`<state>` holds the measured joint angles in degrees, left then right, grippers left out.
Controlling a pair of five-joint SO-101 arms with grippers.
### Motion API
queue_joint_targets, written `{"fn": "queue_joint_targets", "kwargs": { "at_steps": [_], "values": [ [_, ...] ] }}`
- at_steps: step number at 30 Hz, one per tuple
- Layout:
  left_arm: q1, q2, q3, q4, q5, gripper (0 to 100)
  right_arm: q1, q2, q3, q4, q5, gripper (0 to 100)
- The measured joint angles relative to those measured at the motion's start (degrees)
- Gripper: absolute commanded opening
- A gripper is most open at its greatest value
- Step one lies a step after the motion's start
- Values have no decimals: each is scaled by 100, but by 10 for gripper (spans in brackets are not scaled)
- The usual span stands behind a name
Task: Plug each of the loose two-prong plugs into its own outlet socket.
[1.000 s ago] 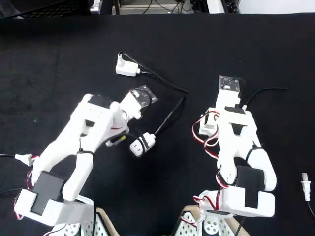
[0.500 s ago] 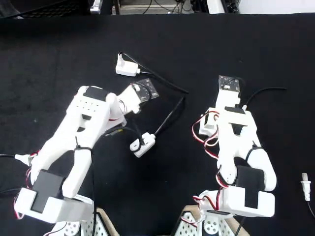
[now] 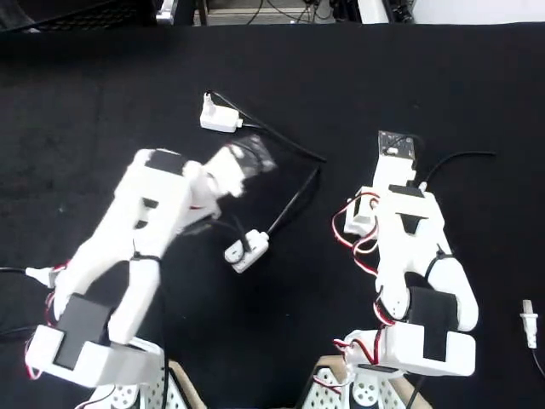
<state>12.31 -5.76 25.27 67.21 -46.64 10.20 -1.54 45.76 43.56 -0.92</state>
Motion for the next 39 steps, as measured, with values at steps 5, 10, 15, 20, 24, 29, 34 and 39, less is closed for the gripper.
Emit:
{"fn": "queue_joint_targets", "kwargs": {
  "at_steps": [5, 10, 15, 20, 24, 29, 34, 39],
  "values": [
    [747, 0, 0, -88, 0, 30, 0, 0, 0, 0, 0, 11],
    [949, 0, 0, -791, 0, 30, 0, -264, 18, 149, 0, 11],
    [1187, 0, 0, -1284, 0, 30, 62, -1090, 18, 273, 9, 11],
    [1758, 0, 0, -1398, 0, 30, 264, -1635, 158, 185, 9, 11],
    [2251, 9, -97, -1407, 0, 30, 527, -1679, 158, 290, 167, 11],
    [2356, 9, -527, -1407, 0, 30, 668, -1679, -88, 712, 255, 11],
    [2145, -211, -633, -1407, 527, 30, 1222, -1679, -448, 853, 229, 11],
    [1802, -1327, -255, -1741, 862, 30, 1723, -1275, -1002, 905, -255, 11]
  ]
}}
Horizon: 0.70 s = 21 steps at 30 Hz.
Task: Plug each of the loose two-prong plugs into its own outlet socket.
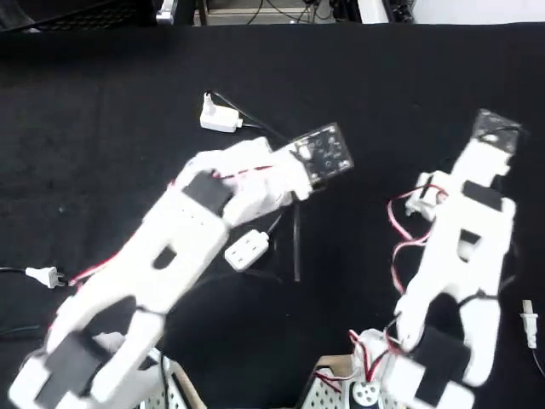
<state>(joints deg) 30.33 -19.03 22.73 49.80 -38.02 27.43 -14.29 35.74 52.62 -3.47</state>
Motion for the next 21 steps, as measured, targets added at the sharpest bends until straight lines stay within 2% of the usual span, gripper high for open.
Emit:
{"fn": "queue_joint_targets", "kwargs": {
  "at_steps": [4, 10, 16, 21],
  "values": [
    [158, -1248, 1081, -782, 35, 30, 26, 1037, -870, 334, -88, 11],
    [273, -2892, 3314, -2576, 53, 29, 0, 3147, -2479, 1231, -88, 11],
    [-44, -2998, 3675, -2585, 501, 30, -211, 4211, -3499, 1829, -18, 11],
    [0, -2892, 3877, -2866, 607, 30, -985, 4193, -3587, 2004, 158, 11]
  ]
}}
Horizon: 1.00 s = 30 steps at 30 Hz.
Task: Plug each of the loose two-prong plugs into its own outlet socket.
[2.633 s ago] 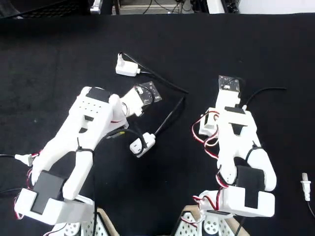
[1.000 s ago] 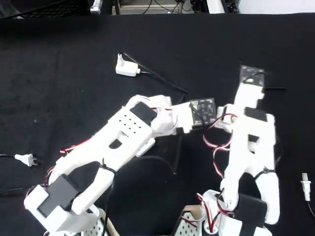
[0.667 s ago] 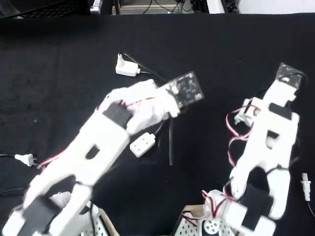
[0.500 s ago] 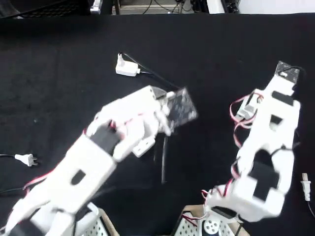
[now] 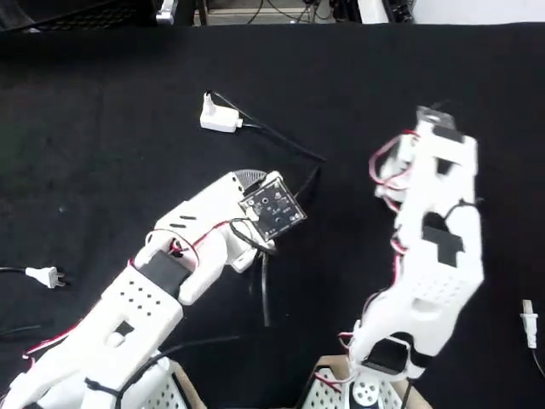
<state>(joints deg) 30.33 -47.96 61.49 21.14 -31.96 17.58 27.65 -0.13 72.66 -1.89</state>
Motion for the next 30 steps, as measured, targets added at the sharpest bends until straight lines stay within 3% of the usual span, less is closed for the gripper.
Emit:
{"fn": "queue_joint_targets", "kwargs": {
  "at_steps": [8, 16, 23, 30],
  "values": [
    [273, 9, 642, -738, 9, 30, -1073, -1037, 378, -9, 598, 11],
    [255, 9, 1363, -1670, 220, 30, -2251, -3270, 2330, -668, 1152, 12],
    [246, 9, 1512, -2004, 255, 30, -2901, -5609, 3991, -1090, 1336, 12],
    [387, 9, 1565, -2004, 255, 30, -3007, -6040, 4202, -1240, 1662, 12]
  ]
}}
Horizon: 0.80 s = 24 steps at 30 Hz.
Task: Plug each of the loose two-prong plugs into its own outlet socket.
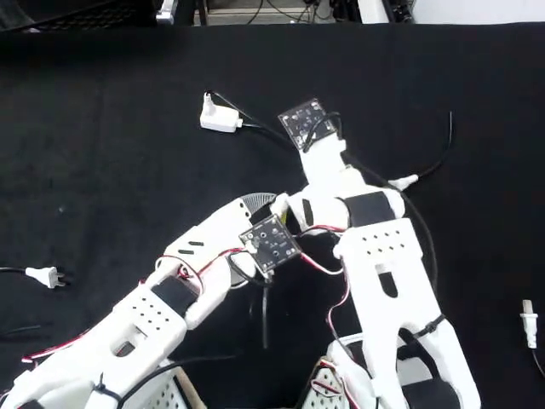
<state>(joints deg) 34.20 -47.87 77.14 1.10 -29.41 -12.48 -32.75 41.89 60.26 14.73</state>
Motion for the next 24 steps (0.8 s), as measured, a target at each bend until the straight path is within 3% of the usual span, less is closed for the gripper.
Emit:
{"fn": "queue_joint_targets", "kwargs": {
  "at_steps": [24],
  "values": [
    [211, 0, 360, -273, 9, 30, -290, -9, -9, 105, -105, 12]
  ]
}}
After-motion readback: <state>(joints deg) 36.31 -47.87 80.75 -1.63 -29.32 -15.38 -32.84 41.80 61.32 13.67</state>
